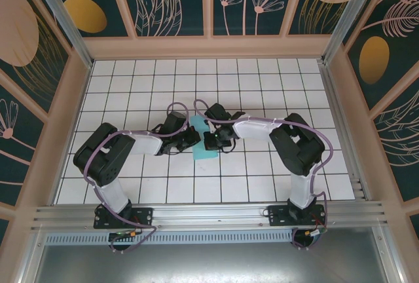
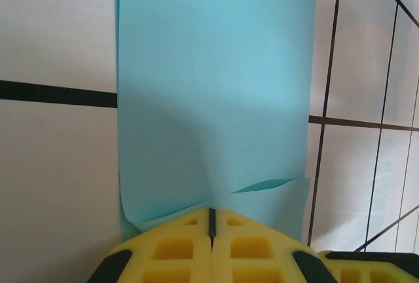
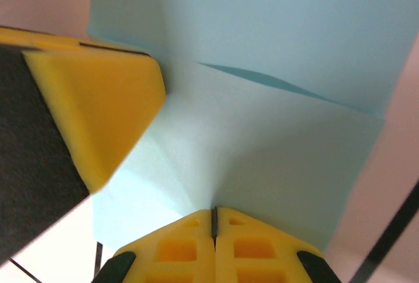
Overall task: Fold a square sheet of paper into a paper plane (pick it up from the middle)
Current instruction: Fold the triangle a second time at the center of the table.
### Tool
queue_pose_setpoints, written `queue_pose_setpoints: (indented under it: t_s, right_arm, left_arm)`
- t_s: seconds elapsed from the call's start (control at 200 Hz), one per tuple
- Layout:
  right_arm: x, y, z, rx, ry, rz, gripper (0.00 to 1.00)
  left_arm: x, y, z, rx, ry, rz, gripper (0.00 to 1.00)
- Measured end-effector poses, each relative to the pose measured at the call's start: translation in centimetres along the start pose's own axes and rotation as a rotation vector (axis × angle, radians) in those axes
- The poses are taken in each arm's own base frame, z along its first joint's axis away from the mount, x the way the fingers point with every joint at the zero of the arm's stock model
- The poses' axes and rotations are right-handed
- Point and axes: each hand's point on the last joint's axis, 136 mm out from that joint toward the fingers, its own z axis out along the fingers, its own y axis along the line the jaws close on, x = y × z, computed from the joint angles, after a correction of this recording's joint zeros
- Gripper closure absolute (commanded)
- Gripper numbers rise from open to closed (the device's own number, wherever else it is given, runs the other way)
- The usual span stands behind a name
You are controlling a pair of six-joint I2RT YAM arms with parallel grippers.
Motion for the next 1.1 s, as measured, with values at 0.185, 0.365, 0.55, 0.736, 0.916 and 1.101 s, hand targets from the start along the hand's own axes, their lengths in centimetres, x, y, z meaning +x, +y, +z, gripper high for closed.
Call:
queue_pose_setpoints:
  t_s: [0.185, 0.365, 0.55, 0.736, 0.916, 1.101]
  right_arm:
    - [0.9, -0.7, -0.5, 0.008, 0.007, -0.002, 1.0]
    - [1.7, -1.4, -0.9, 0.016, 0.009, 0.006, 1.0]
    - [3.0, -2.6, -1.7, 0.031, 0.022, 0.021, 1.0]
    - [3.5, -2.6, -3.4, 0.017, 0.019, 0.01, 1.0]
    - [1.7, 0.1, -4.6, -0.091, -0.041, -0.019, 1.0]
    - [-0.2, 1.4, -3.3, -0.15, -0.058, -0.027, 1.0]
  left_arm:
    - [0.0, 0.0, 0.0, 0.0, 0.0, 0.0, 1.0]
    - [0.0, 0.0, 0.0, -0.001, 0.0, 0.0, 1.0]
    - [0.0, 0.0, 0.0, -0.001, 0.0, 0.0, 1.0]
    - [0.0, 0.0, 0.0, 0.0, 0.0, 0.0, 1.0]
    - [0.0, 0.0, 0.0, 0.001, 0.0, 0.001, 1.0]
    - [0.0, 0.0, 0.0, 0.0, 0.0, 0.0, 1.0]
